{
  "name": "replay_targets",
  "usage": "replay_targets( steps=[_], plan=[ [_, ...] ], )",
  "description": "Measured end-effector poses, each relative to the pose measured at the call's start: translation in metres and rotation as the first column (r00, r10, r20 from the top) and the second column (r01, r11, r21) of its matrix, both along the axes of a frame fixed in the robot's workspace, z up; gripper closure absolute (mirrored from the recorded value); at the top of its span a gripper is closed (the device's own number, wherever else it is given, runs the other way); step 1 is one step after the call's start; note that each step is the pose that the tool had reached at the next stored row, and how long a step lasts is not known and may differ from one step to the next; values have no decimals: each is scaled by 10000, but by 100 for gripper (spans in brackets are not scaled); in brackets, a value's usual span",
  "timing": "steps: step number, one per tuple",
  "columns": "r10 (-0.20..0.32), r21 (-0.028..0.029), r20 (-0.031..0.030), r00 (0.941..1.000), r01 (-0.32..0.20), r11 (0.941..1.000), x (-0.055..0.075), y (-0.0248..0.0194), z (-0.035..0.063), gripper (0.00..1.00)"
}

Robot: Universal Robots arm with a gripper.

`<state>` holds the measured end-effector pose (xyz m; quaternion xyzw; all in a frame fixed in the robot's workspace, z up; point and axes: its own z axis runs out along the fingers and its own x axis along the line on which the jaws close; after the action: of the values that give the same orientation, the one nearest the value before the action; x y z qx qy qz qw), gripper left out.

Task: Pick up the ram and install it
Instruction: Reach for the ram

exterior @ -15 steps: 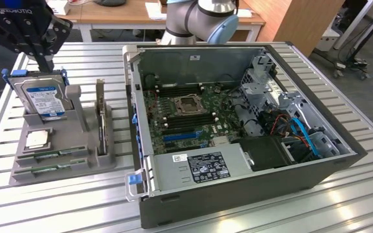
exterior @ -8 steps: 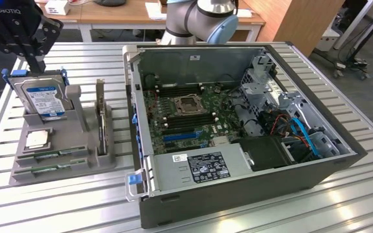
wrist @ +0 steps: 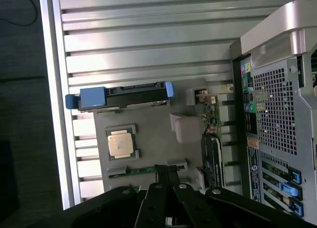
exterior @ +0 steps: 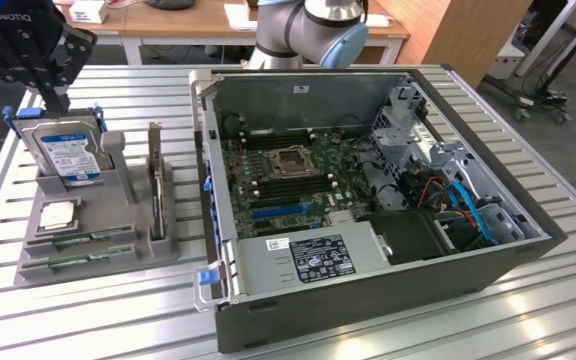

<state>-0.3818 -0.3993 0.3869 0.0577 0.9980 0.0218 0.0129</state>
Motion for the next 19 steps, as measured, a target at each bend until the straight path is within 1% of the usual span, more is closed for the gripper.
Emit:
replay_targets(
  steps=[2,4,14,19],
  plan=[
    [0,1,1,10000,0,10000,0,-21,-1,90],
    [1,0,1,10000,-1,10000,0,-51,0,90],
    [1,0,0,10000,-1,10000,-6,-223,0,90],
    [2,0,1,10000,-2,10000,-10,-298,0,90]
  ],
)
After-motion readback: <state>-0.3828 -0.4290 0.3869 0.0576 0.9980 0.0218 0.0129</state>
